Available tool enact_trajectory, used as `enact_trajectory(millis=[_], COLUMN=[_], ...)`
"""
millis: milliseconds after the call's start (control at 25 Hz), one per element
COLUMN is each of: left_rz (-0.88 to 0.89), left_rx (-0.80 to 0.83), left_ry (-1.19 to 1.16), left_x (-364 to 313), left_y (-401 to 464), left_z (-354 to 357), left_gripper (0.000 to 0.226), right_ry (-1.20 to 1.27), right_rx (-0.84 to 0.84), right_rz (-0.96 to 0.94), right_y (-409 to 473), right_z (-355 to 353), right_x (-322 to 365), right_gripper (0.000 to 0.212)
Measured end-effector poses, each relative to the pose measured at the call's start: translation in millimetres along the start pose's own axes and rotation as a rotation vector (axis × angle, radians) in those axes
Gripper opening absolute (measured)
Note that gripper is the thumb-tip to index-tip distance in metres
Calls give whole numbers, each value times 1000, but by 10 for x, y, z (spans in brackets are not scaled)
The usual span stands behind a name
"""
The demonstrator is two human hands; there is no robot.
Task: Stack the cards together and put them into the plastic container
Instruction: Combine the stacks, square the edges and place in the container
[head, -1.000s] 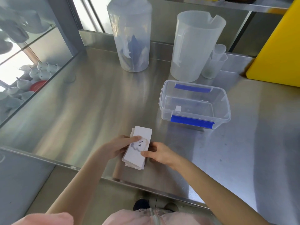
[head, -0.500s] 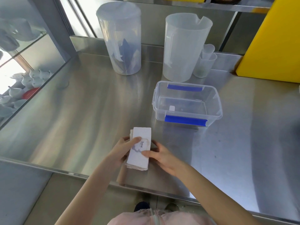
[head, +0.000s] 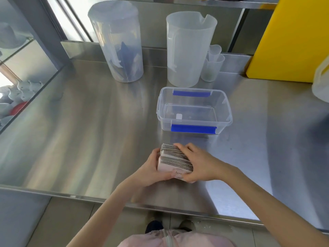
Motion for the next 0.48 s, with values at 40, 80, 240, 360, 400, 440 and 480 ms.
enact_trajectory(millis=[40,80,240,360,400,440,480], left_rz=[32,50,39,52,48,42,37], left_rx=[-47,-92,-101,-97,-103,-102,-93], left_ry=[188,342,400,447,464,478,488], left_x=[10,32,154,202,212,218,225], left_y=[34,61,102,112,124,129,133], left_z=[24,45,92,72,58,49,47], left_gripper=[86,90,102,101,99,97,95], right_ry=[-138,-229,-321,-180,-48,136,357], right_rx=[-14,-31,-118,-80,-131,-232,-351], right_rz=[-9,-7,49,15,20,54,124], right_y=[8,10,35,27,3,-31,-79], right_z=[42,122,401,375,343,309,286], right_x=[-6,4,14,-67,-99,-138,-195], right_gripper=[95,96,96,99,96,89,81])
Point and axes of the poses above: each hand's wrist, its own y-axis towards the middle knuckle, its own z-axis out of the palm, x = y × z, the point moved 2 cm from there along y, towards the middle knuckle, and after that the axes turned 10 degrees about -y, right-handed, at the moved point
